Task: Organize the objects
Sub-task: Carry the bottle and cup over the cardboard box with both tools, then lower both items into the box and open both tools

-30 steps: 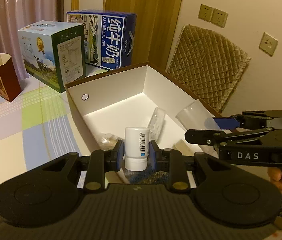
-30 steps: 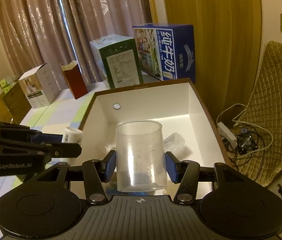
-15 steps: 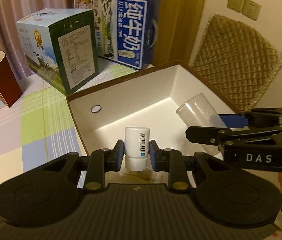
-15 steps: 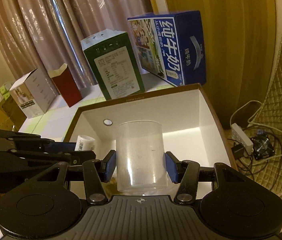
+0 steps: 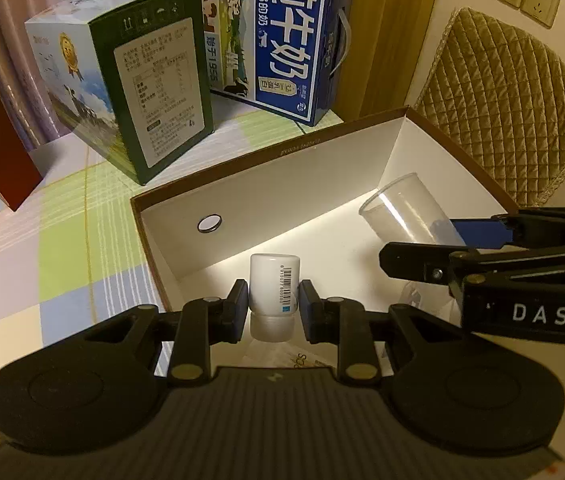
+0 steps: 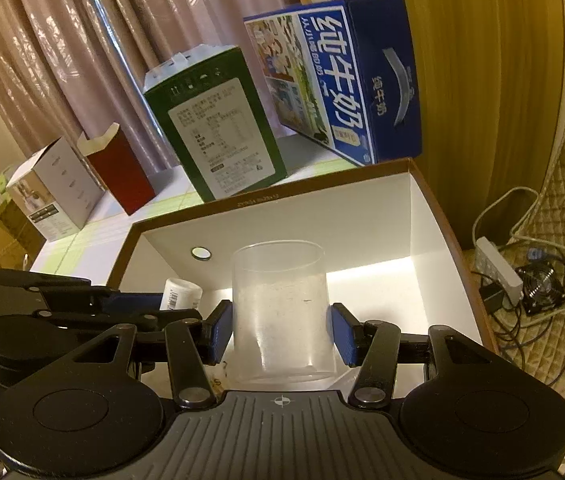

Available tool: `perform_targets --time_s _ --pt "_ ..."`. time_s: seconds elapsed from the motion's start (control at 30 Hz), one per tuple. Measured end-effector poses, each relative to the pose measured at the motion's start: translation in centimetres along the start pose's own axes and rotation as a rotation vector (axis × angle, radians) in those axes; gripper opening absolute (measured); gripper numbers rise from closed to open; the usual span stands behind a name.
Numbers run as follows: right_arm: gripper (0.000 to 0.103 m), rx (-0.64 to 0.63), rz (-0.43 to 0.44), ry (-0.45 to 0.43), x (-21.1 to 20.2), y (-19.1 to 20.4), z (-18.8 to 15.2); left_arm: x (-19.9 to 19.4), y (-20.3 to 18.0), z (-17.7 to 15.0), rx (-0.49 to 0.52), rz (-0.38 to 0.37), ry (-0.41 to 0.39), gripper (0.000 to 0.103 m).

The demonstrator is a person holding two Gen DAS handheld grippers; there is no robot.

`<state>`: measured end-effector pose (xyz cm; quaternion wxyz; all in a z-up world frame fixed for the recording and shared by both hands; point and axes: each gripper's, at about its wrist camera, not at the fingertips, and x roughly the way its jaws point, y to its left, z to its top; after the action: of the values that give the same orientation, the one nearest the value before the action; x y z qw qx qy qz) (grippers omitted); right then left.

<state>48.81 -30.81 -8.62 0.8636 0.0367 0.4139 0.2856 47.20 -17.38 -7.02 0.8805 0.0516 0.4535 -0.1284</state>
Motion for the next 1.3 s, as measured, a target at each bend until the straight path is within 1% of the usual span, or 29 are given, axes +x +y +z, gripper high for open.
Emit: perform_targets --time_s 0.13,0.3,0.5,0.7,0.73,0.83,0.93,1.03,1.2,1.3 --pt "0.049 0.016 -0.002 0.010 0.5 -0.4 0.0 0.7 -0.1 0.2 0.002 0.001 0.013 0.023" --pt "0.049 0.030 -0.007 0.017 0.8 -0.7 0.0 1.0 -0.1 0.4 0.002 0.009 0.011 0.024" --pt "0.050 0.045 -0.013 0.018 1.1 -1.0 -0.1 0.8 0.0 0.4 0.002 0.014 0.005 0.033" --pt "0.051 0.055 -0.023 -0.012 1.0 -1.0 0.0 0.1 0.1 0.2 0.006 0.008 -0.005 0.043" --pt "0.051 0.055 -0.023 -0.017 0.9 -1.0 0.0 -0.1 0.1 0.2 0.006 0.006 -0.009 0.046" --pt "0.060 0.039 -0.026 -0.040 0.4 -0.9 0.0 -0.6 0.2 -0.1 0.001 0.002 -0.017 0.053" --pt "0.064 0.009 -0.034 -0.059 -0.5 -0.5 -0.1 -1.2 0.3 -0.4 -0.010 -0.024 -0.025 0.056" --pt "0.066 0.006 -0.041 -0.074 -1.7 -0.4 -0.3 -2.4 0.3 -0.7 -0.021 -0.037 -0.046 0.065" --pt "0.073 0.020 -0.040 -0.099 -4.3 0.0 -1.3 -5.5 0.6 -1.5 -0.051 -0.070 -0.097 0.066" --pt "0.075 0.019 -0.047 -0.106 -5.7 0.3 -2.2 -7.3 0.9 -2.2 -0.065 -0.068 -0.121 0.070"
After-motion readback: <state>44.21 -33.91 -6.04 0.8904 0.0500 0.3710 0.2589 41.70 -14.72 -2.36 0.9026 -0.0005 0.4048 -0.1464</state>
